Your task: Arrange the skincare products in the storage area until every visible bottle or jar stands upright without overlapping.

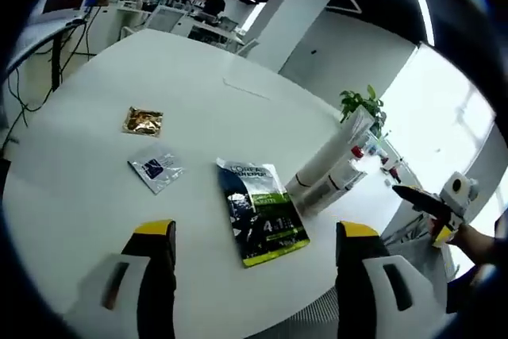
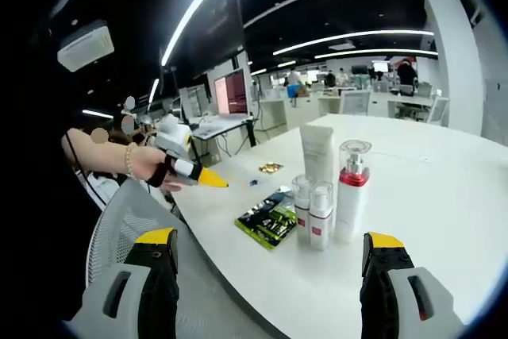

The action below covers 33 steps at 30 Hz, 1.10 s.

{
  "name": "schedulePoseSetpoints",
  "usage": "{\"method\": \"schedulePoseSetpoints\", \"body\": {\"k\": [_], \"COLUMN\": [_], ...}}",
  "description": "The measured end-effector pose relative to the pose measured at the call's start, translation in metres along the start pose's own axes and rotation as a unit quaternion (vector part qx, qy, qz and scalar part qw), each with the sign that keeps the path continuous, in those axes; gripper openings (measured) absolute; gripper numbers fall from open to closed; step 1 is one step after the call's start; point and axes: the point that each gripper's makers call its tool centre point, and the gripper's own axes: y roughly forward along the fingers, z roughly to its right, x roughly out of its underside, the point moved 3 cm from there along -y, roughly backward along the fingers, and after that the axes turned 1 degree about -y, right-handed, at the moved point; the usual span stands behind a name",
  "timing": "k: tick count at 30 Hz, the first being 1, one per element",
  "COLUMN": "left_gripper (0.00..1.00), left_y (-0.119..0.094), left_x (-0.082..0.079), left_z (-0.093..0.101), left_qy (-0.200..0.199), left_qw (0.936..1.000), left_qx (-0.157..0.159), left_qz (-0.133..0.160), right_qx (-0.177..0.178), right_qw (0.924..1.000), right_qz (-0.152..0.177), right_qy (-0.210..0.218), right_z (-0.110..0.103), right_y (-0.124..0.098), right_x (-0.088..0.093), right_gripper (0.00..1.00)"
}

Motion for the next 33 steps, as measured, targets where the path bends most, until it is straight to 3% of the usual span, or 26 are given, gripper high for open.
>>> {"method": "schedulePoseSetpoints", "body": {"k": [4,9,14,26,33], "left_gripper": [0.82,0.90,0.96,0.99,0.99], "left_y": [-0.014,-0.024,-0.037,-0.058,-0.070], "left_x": [0.001,-0.015,-0.013,0.004,0.005], "left_z": [0.010,0.009,0.017,0.022,0.029], "left_qy": [0.027,0.070,0.094,0.096,0.081], "left_qw": [0.9996,0.9975,0.9955,0.9953,0.9964], "left_qx": [-0.005,-0.006,-0.009,-0.011,-0.013], "left_qz": [-0.004,0.005,-0.001,-0.007,0.020], "right_qx": [0.000,-0.002,-0.001,0.000,0.003], "right_qw": [1.0000,1.0000,1.0000,1.0000,1.0000], "right_qz": [-0.002,-0.007,-0.005,-0.004,-0.002], "right_qy": [-0.001,-0.005,-0.004,0.002,0.004], "right_z": [0.001,0.000,-0.001,0.004,0.008], "right_y": [-0.001,-0.001,-0.001,-0.001,-0.001], "right_x": [0.001,0.002,0.002,0.005,0.007], "right_gripper": [0.99,0.99,0.99,0.99,0.99]}}
